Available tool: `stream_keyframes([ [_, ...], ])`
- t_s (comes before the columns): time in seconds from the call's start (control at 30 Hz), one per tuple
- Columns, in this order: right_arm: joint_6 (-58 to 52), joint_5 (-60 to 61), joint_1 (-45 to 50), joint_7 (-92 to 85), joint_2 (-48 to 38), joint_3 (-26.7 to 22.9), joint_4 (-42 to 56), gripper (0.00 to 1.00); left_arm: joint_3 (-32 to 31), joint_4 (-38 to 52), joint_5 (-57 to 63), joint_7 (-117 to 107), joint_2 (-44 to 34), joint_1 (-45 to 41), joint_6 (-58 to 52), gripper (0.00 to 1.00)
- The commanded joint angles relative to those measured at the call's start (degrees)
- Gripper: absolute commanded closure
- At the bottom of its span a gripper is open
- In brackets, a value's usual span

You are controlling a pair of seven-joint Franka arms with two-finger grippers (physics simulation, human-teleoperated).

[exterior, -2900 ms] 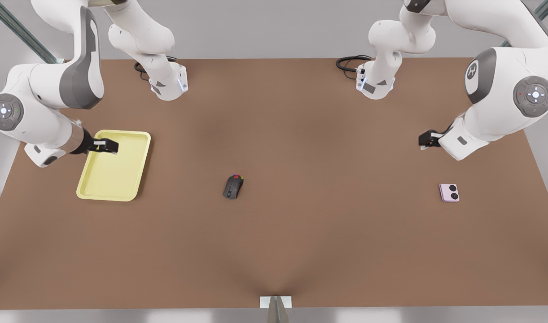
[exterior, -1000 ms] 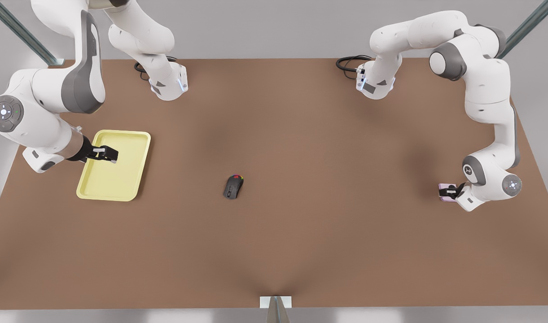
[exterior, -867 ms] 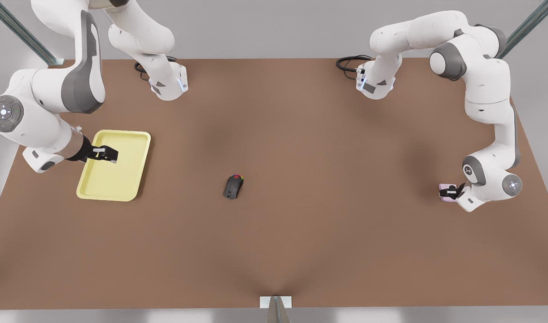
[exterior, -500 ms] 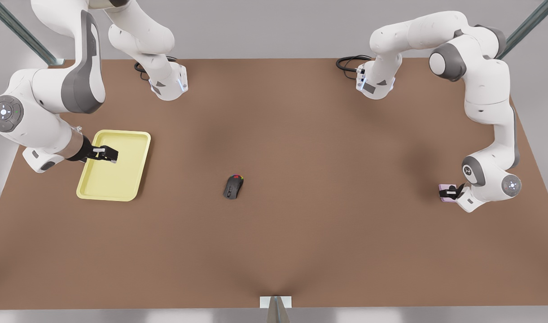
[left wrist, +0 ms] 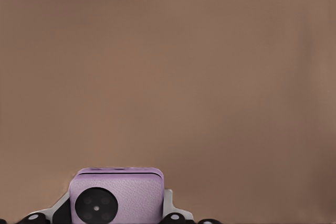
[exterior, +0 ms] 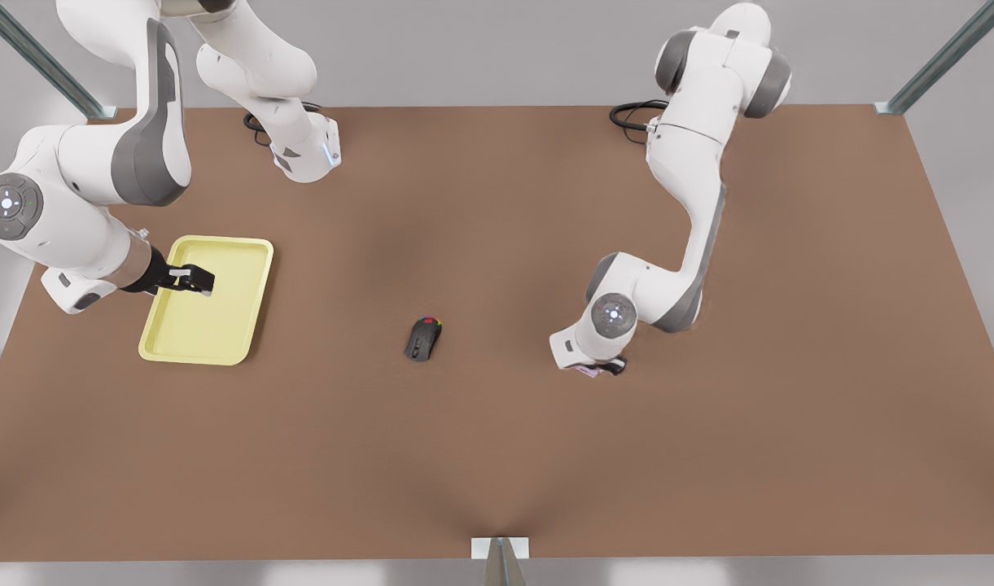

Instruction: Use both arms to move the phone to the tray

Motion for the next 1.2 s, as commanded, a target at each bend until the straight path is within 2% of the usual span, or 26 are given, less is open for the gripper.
stream_keyframes([
  [0.0, 0.37, 0.19, 0.02, 0.09, -0.03, 0.02, 0.08, 0.00, 0.03, 4.56, -1.60, -55.80, 3.00, -3.22, -5.78, 0.20],
  [0.13, 0.02, 0.01, 0.11, 0.09, 0.77, 0.11, 1.14, 0.00, -0.32, 12.12, -2.92, -59.15, 9.07, -4.20, -4.37, 0.20],
  [0.23, -0.07, 0.01, 0.11, 0.01, 0.85, 0.11, 1.14, 0.00, -0.94, 23.19, -3.01, -60.99, 16.10, -4.46, -4.11, 0.20],
  [0.43, -0.25, 0.01, 0.11, 0.18, 0.85, 0.11, 1.14, 0.00, -1.73, 27.86, -3.01, -61.87, 21.73, -7.27, 3.98, 0.19],
  [0.83, -0.25, 0.01, 0.11, 0.18, 0.94, 0.11, 1.23, 0.00, -3.84, 27.95, -3.10, -62.31, 24.37, -8.68, 13.12, 0.17],
  [0.9, -0.25, 0.01, 0.11, 0.09, 0.94, 0.11, 1.14, 0.00, -3.93, 27.86, -3.01, -62.05, 24.37, -8.59, 13.12, 0.12],
  [0.93, -0.33, 0.01, 0.11, 0.01, 1.03, 0.11, 1.14, 0.00, -4.01, 27.86, -3.01, -61.96, 24.28, -8.33, 12.94, 0.03],
  [1.0, -0.33, 0.01, 0.11, 0.01, 1.03, 0.11, 1.14, 0.00, -3.75, 27.86, -2.92, -61.87, 23.58, -7.80, 7.68, 0.01],
  [1.07, -0.25, 0.01, 0.19, 0.09, 1.03, 0.20, 1.14, 0.00, -4.72, 29.17, -2.92, -62.05, 22.61, -6.13, 8.02, 0.00],
  [1.13, -0.07, 0.19, 0.19, 0.09, 1.03, 1.78, 1.23, 0.00, -8.32, 30.41, -3.53, -62.75, 18.66, -4.73, 6.09, 0.00],
  [1.17, 0.37, 0.19, 0.19, 0.27, 1.03, 3.27, 1.23, 0.00, -7.62, 30.23, -2.92, -57.85, 14.62, -1.57, -5.85, 0.00],
])
